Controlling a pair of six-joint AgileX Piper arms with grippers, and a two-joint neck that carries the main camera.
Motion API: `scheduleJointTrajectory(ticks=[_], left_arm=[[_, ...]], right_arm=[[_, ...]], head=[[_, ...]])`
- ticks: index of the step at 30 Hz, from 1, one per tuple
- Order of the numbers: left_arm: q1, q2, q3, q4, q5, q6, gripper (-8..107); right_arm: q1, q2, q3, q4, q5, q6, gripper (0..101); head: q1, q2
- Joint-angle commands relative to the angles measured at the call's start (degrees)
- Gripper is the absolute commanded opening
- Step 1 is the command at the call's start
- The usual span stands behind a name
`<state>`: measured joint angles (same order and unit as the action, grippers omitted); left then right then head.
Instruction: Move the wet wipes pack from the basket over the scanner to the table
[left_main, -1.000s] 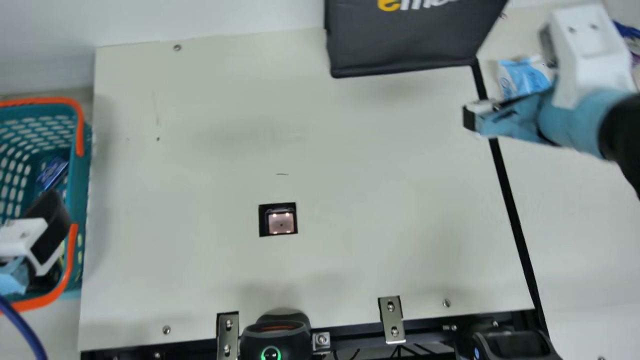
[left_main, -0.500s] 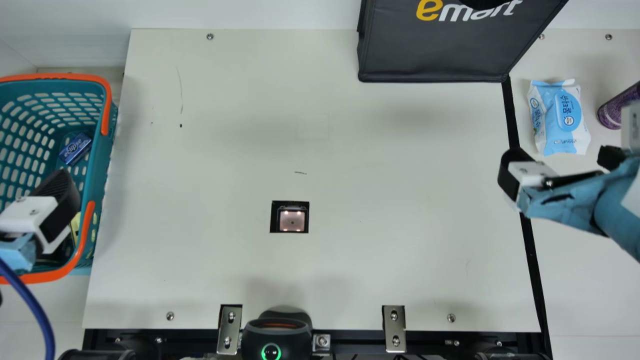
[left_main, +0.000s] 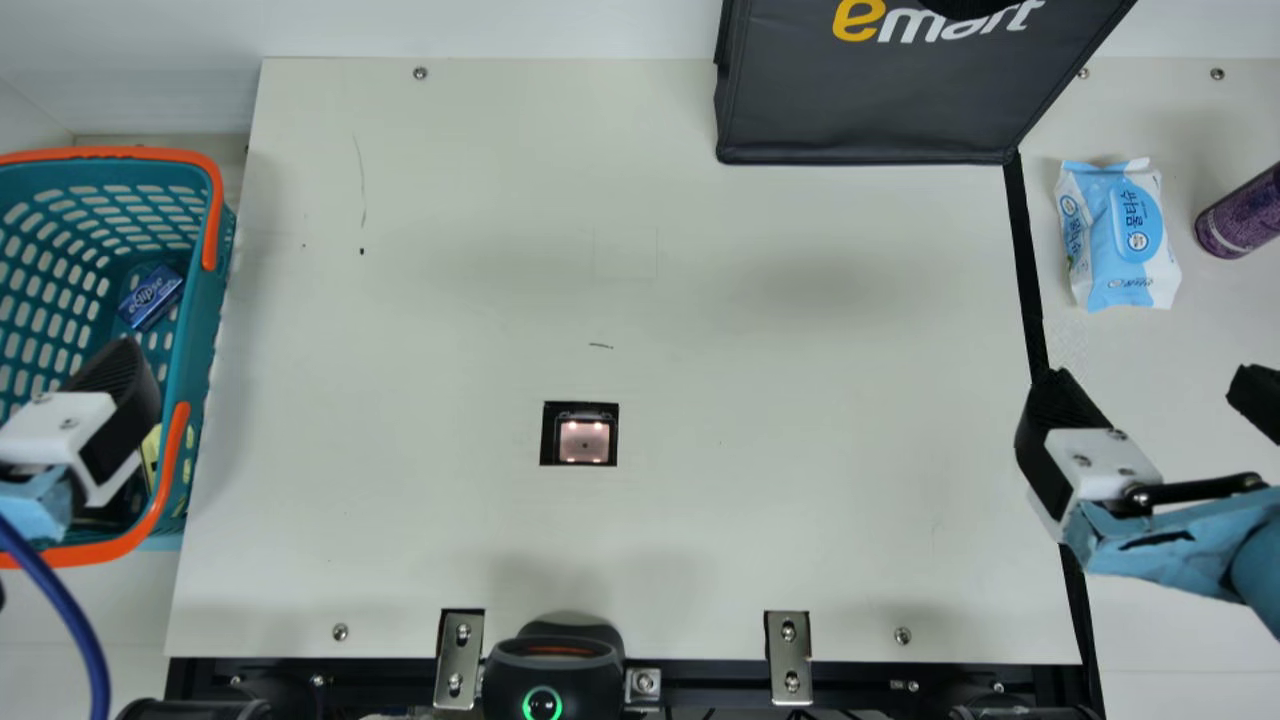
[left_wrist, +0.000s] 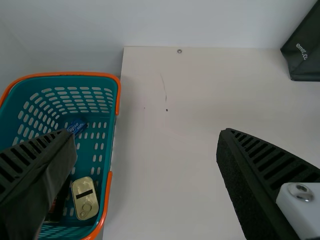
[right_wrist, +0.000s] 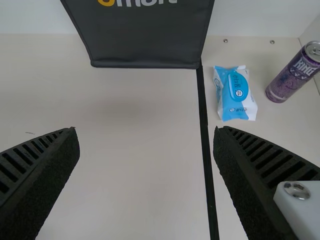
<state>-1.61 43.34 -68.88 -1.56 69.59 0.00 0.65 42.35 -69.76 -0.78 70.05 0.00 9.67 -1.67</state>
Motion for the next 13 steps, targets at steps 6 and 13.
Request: scheduleJointTrajectory(ticks=[6,13], left_arm=[[0.0,0.0,0.0,0.0,0.0,0.0,90],[0.0,0.0,0.0,0.0,0.0,0.0,90]], right_arm=[[0.0,-0.1,0.0,0.0,0.0,0.0,95],[0.0,-0.1,0.0,0.0,0.0,0.0,95]], head=[[-1.7,0.1],[-1.7,0.1]])
